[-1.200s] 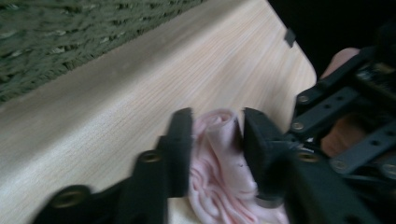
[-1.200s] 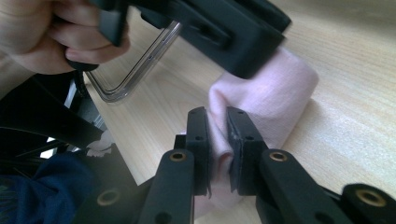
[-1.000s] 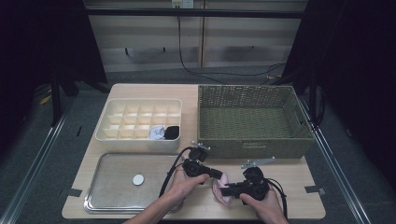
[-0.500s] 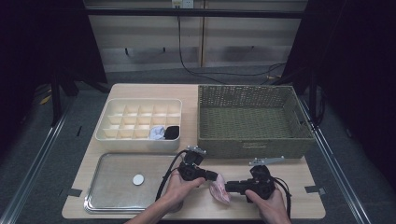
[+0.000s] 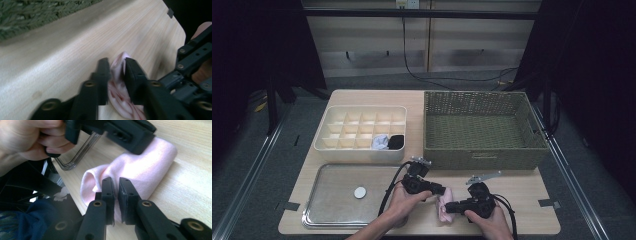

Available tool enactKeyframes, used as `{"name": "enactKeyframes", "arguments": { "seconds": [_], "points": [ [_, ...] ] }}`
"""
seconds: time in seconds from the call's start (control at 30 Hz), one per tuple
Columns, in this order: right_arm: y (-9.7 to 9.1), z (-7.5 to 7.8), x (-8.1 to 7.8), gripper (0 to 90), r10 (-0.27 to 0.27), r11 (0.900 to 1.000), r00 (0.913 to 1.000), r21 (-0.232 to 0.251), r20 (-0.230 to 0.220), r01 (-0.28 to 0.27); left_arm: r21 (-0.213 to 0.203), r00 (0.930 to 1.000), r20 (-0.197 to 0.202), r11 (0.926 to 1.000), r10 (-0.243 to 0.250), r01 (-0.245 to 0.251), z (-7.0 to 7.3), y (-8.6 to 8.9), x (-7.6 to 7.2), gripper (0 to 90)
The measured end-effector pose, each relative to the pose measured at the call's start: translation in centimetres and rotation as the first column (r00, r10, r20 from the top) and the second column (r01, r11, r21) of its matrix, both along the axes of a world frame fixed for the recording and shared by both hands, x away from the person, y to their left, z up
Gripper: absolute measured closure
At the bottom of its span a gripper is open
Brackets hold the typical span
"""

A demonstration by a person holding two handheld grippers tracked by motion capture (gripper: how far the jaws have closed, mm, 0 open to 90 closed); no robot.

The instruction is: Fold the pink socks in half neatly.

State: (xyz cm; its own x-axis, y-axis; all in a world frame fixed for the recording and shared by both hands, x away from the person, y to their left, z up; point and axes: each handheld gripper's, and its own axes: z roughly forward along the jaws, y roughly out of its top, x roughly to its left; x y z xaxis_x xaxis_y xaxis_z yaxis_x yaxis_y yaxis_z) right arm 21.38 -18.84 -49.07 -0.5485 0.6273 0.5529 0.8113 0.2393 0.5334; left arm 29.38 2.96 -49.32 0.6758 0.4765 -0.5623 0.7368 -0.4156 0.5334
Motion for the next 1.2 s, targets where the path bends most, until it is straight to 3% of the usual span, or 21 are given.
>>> {"name": "enactKeyframes", "arguments": {
  "seconds": [0.07, 0.1, 0.23, 0.4, 0.63, 0.67, 0.73, 0.8, 0.83, 0.9, 0.97, 1.2],
  "points": [
    [0.0, -0.1, -0.1, 83.2, -0.008, 1.0, 1.0, 0.002, -0.001, 0.008, -0.001, 0.9993, -0.035, 1.0, -0.009, 0.009, 0.0, 0.3, -0.1, 62.8],
    [0.0, 0.0, -0.1, 83.3, -0.008, 1.0, 1.0, -0.003, -0.002, 0.008, 0.008, 0.9994, -0.033, 1.0, -0.005, 0.005, 0.0, 0.5, -0.1, 58.9],
    [0.1, -0.1, 0.0, 83.8, -0.006, 1.0, 1.0, -0.001, 0.0, 0.006, -0.003, 0.9972, -0.074, 1.0, 0.003, -0.003, -0.4, 1.0, 0.0, 49.7],
    [0.1, 0.0, -0.1, 84.0, -0.003, 1.0, 1.0, -0.008, 0.003, 0.003, -0.036, 0.9935, -0.112, 0.9992, -0.018, 0.014, -0.8, 0.6, 0.0, 48.4],
    [0.1, 0.0, -0.2, 84.6, -0.005, 0.9998, 0.9999, -0.018, 0.009, 0.005, -0.057, 0.989, -0.142, 0.9978, -0.042, 0.034, -1.2, -0.1, -0.2, 53.9],
    [0.1, 0.0, -0.2, 84.7, -0.005, 0.9998, 0.9999, -0.018, 0.011, 0.005, -0.065, 0.9859, -0.162, 0.9975, -0.04, 0.03, -1.2, -0.2, -0.2, 55.6],
    [0.0, 0.0, -0.2, 84.7, -0.008, 0.9999, 0.9999, -0.013, 0.01, 0.008, -0.064, 0.9849, -0.167, 0.9973, -0.047, 0.036, -1.4, -0.1, -0.1, 60.8],
    [0.0, -0.1, -0.2, 84.7, -0.009, 0.9999, 0.9999, -0.012, 0.012, 0.009, -0.075, 0.9857, -0.164, 0.9968, -0.039, 0.027, -1.3, -0.3, -0.2, 68.8],
    [0.0, -0.1, -0.2, 84.5, -0.013, 0.9999, 0.9999, -0.009, 0.007, 0.013, -0.062, 0.9871, -0.149, 0.9969, -0.058, 0.049, -1.2, -0.3, -0.2, 70.6],
    [-0.1, 0.0, -0.1, 83.1, -0.012, 0.9999, 0.9999, -0.005, 0.006, 0.012, -0.06, 0.9893, -0.136, 0.9972, -0.053, 0.046, -0.9, -0.4, -0.2, 72.8],
    [-0.2, 0.0, -0.2, 79.8, -0.018, 0.9998, 0.9998, -0.001, 0.006, 0.018, -0.071, 0.9874, -0.148, 0.9963, -0.057, 0.047, -0.9, -0.4, -0.1, 73.1],
    [-1.3, 0.5, -0.2, 74.5, -0.049, 0.9987, 0.9987, 0.016, 0.013, 0.049, -0.066, 0.9899, -0.134, 0.9971, -0.046, 0.037, -0.7, -0.2, 0.3, 73.2]
  ]
}}
